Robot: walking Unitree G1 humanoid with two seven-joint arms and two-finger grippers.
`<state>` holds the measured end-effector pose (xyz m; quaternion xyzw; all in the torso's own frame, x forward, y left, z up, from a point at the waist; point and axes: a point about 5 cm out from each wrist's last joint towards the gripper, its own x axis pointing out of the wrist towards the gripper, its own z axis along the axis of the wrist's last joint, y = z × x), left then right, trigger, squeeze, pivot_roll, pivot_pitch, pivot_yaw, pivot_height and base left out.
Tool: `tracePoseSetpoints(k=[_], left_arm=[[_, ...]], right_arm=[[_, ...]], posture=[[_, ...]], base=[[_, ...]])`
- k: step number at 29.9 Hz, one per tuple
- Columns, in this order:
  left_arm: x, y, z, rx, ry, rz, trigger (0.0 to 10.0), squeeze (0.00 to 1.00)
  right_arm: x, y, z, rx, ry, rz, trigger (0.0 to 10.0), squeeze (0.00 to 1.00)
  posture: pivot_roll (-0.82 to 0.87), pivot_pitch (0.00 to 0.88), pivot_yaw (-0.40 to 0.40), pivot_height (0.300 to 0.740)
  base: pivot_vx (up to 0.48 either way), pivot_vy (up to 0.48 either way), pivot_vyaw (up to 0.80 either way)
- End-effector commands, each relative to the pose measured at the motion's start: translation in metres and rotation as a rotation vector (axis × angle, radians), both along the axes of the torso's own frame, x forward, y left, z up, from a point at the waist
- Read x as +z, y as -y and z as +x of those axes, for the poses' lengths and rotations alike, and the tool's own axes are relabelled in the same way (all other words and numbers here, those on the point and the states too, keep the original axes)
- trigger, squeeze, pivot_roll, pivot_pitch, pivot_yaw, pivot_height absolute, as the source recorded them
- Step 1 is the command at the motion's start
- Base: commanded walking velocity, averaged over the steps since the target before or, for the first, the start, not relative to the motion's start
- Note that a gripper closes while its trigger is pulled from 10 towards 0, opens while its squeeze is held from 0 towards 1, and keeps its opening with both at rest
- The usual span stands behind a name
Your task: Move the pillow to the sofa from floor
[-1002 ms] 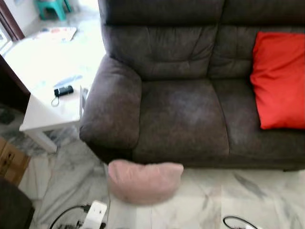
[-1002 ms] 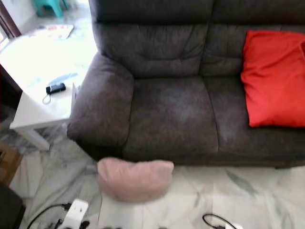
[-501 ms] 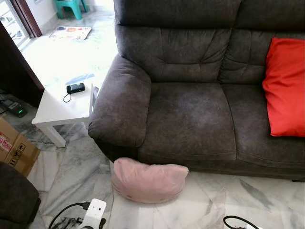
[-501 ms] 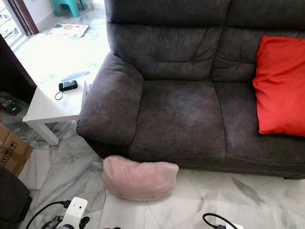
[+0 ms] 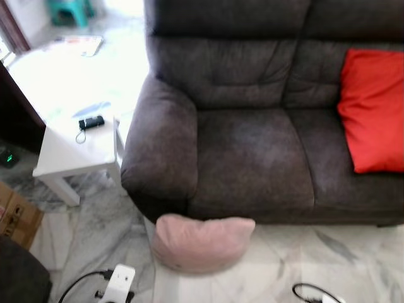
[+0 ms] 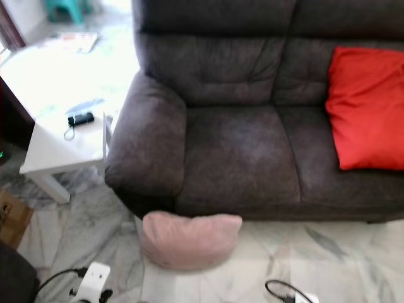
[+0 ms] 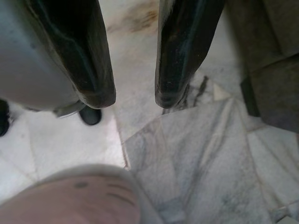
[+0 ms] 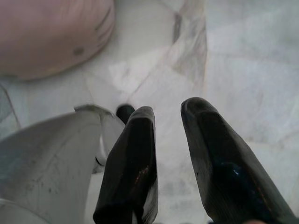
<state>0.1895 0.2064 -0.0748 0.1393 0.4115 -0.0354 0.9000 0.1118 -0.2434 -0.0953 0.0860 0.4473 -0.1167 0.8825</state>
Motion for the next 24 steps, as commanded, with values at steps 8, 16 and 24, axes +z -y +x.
tracePoseSetpoints(k=[8, 16, 24], left_arm=[[0.006, 0.004, 0.011, 0.093, 0.085, -0.046, 10.0, 0.00], [0.064, 0.006, 0.068, 0.113, 0.553, -0.067, 10.0, 0.00], [0.100, 0.007, 0.081, 0.128, 0.783, -0.060, 10.0, 0.00]], right_arm=[[0.002, 0.005, -0.003, -0.003, 0.027, -0.009, 10.0, 0.00], [0.011, 0.005, 0.008, 0.052, 0.179, -0.023, 10.0, 0.00], [0.018, 0.006, 0.012, 0.042, 0.276, -0.039, 10.0, 0.00]], posture=[[-0.05, 0.141, -0.009, 0.740], [-0.04, 0.143, -0.013, 0.740], [-0.05, 0.130, -0.013, 0.740]], base=[[0.000, 0.000, 0.00], [0.000, 0.000, 0.00], [0.000, 0.000, 0.00]])
